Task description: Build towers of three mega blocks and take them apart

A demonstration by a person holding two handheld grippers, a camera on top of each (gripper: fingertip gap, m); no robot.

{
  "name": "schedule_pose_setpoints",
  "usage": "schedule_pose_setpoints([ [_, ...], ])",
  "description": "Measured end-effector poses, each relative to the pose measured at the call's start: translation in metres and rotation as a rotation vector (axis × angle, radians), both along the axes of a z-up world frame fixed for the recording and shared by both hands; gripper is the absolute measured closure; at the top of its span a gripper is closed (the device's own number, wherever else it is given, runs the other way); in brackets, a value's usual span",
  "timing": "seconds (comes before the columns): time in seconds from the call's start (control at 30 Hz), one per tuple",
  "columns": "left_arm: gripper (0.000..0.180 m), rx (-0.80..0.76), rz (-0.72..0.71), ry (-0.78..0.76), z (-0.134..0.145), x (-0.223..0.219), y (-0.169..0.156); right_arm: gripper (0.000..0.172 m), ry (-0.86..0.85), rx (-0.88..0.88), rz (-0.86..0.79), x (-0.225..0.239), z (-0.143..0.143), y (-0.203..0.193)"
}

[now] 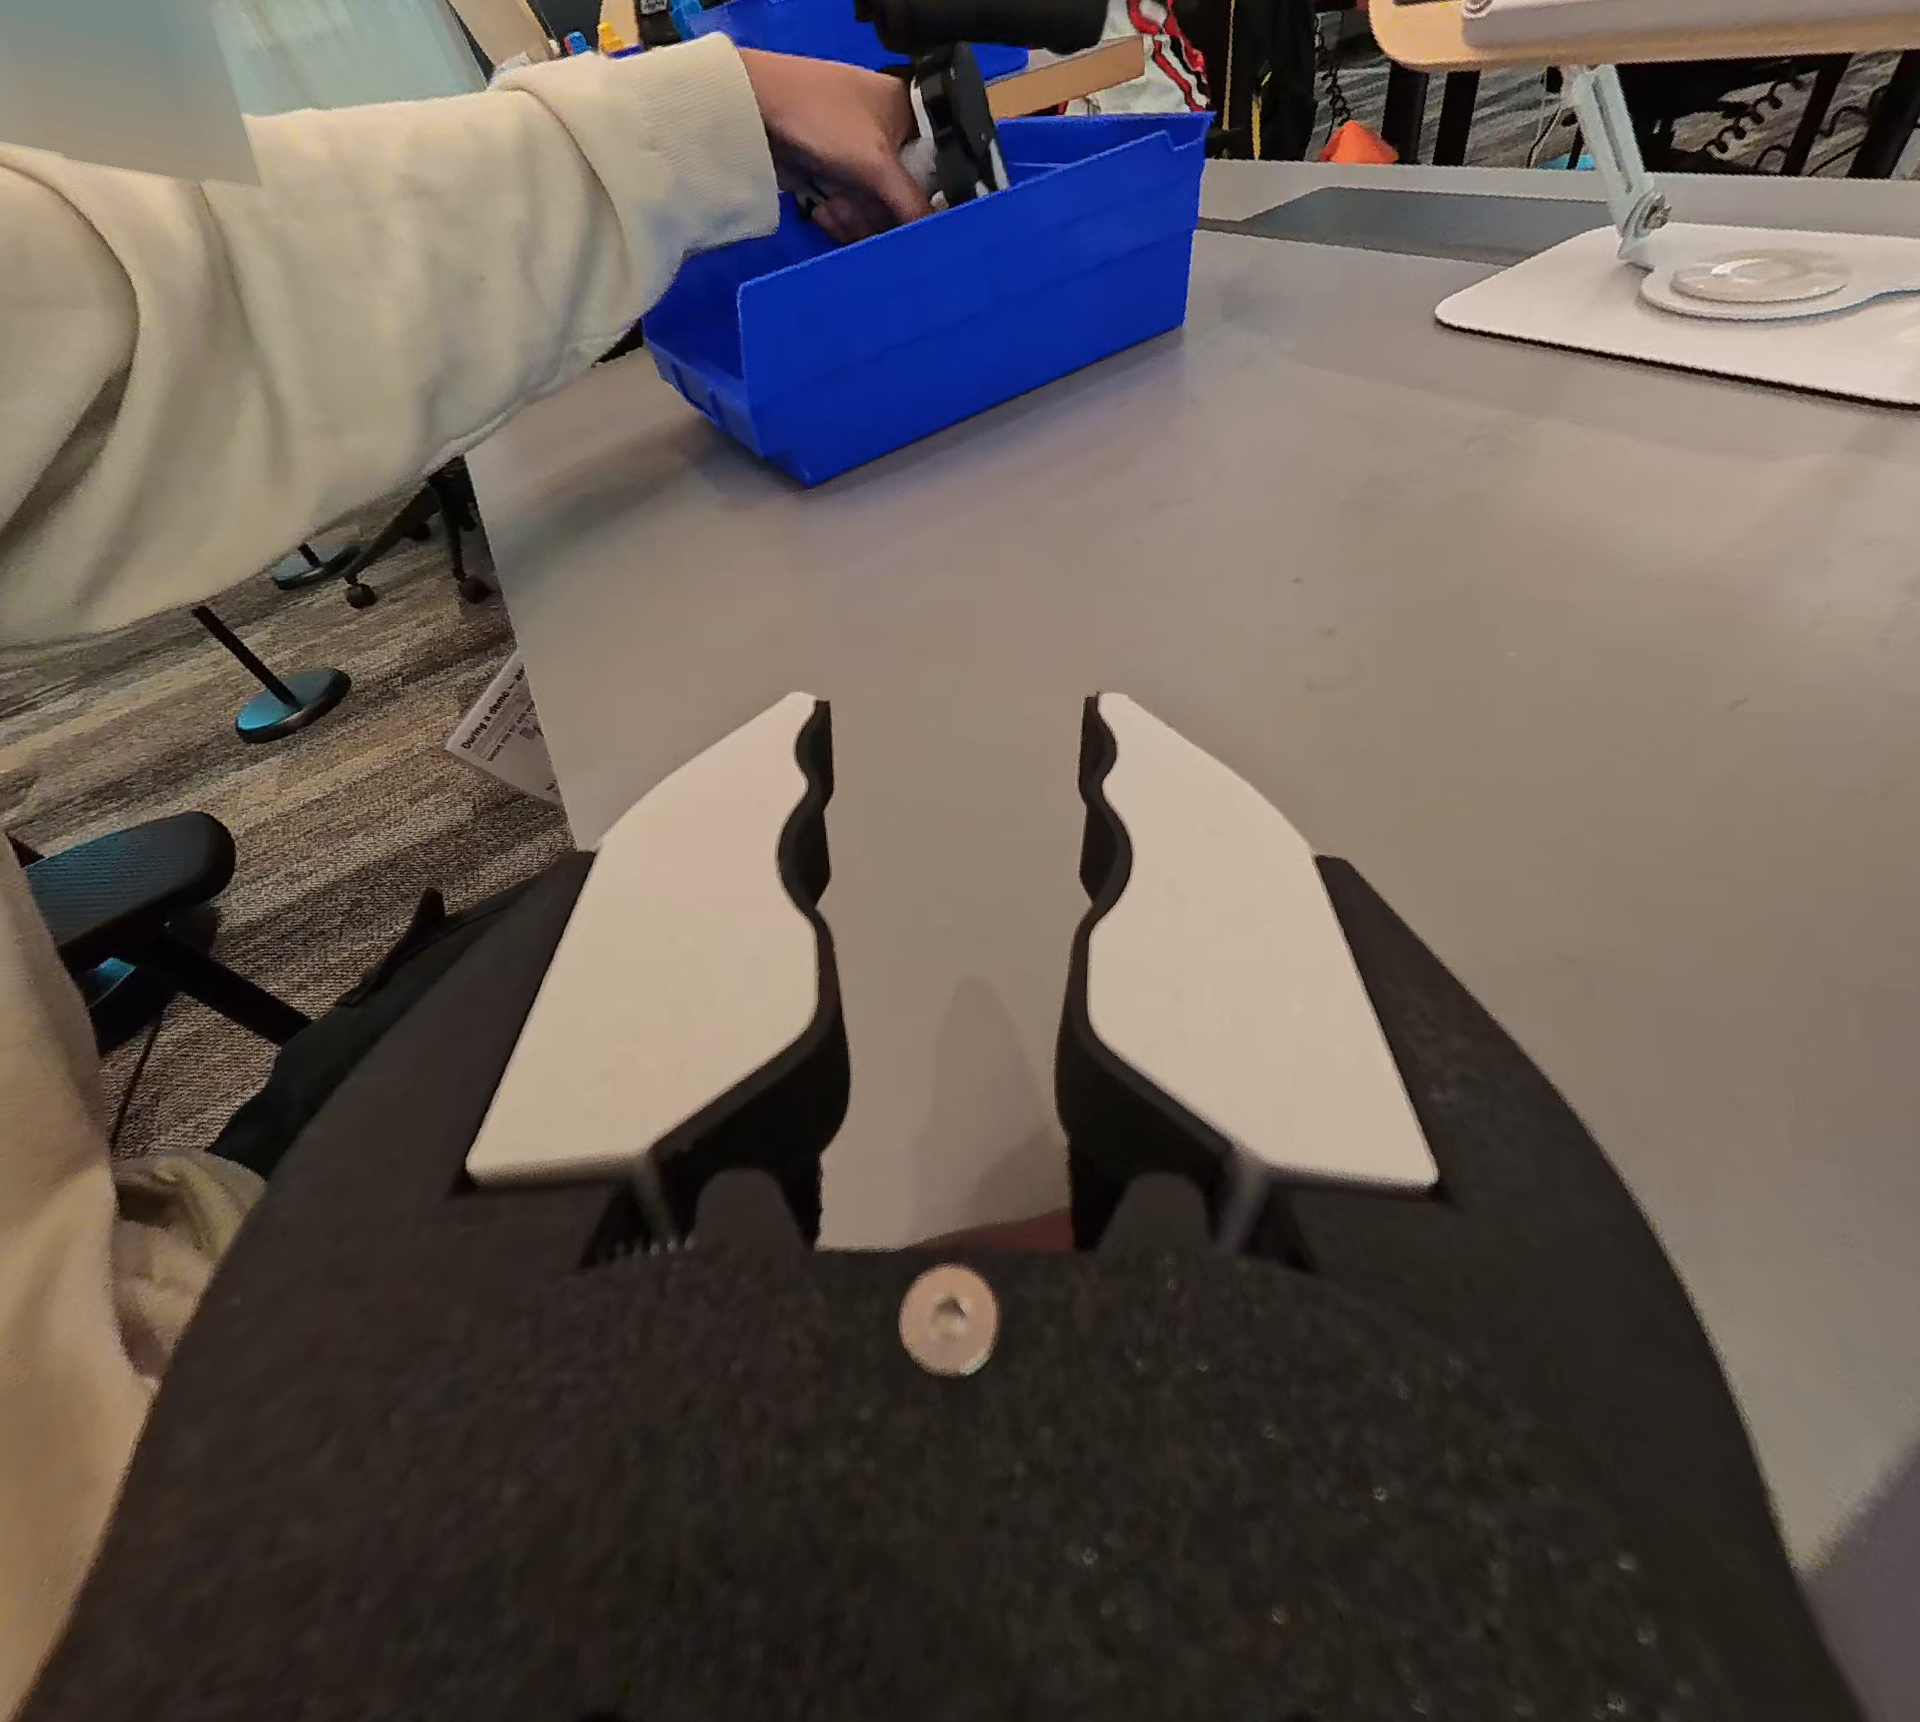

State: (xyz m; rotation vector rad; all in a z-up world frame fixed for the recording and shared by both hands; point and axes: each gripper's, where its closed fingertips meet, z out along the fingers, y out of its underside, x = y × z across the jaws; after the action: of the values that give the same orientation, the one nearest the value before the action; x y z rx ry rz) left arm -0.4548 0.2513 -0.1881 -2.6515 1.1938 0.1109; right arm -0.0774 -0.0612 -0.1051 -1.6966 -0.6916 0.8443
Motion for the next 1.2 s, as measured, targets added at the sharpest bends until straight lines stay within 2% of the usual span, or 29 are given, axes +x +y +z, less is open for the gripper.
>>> schedule_pose_setpoints([
  [0.2,0.142,0.034,-0.058,0.029,0.002,0.002,-0.013,0.128,-0.010,0.028,0.019,-0.008,0.008,-0.007],
  [0.27,0.143,0.086,-0.070,0.014,0.012,0.005,-0.018,0.128,-0.015,0.044,0.020,-0.009,0.012,-0.009],
  [0.33,0.143,0.157,-0.063,-0.119,0.039,0.020,-0.026,0.129,-0.009,0.055,0.020,-0.009,0.016,-0.010],
  [0.43,0.143,0.277,-0.089,-0.395,0.097,0.056,-0.053,0.130,0.000,0.044,0.021,-0.008,0.018,-0.009],
  [0.53,0.143,0.343,-0.139,-0.730,0.150,0.105,-0.101,0.130,0.038,0.017,0.029,-0.007,0.022,-0.008],
  [0.63,0.143,0.327,-0.160,-1.030,0.177,0.151,-0.155,0.129,0.107,-0.033,0.082,-0.011,0.025,-0.007],
  [0.73,0.143,0.259,-0.204,-1.223,0.175,0.194,-0.203,0.128,0.222,-0.075,0.171,-0.024,0.041,-0.004],
  [0.93,0.143,0.129,-0.330,-1.302,0.143,0.268,-0.269,0.118,0.392,-0.045,0.293,-0.064,0.085,0.023],
  [1.0,0.143,0.080,-0.357,-1.311,0.134,0.285,-0.283,0.111,0.359,-0.045,0.260,-0.075,0.080,0.039],
  [1.1,0.143,0.047,-0.380,-1.301,0.124,0.301,-0.296,0.112,0.363,-0.076,0.316,-0.088,0.070,0.037],
  [1.13,0.143,0.021,-0.392,-1.294,0.119,0.305,-0.301,0.126,0.367,-0.067,0.345,-0.089,0.068,0.032],
  [1.2,0.143,0.012,-0.380,-1.279,0.109,0.310,-0.303,0.135,0.343,-0.067,0.373,-0.087,0.062,0.028],
])
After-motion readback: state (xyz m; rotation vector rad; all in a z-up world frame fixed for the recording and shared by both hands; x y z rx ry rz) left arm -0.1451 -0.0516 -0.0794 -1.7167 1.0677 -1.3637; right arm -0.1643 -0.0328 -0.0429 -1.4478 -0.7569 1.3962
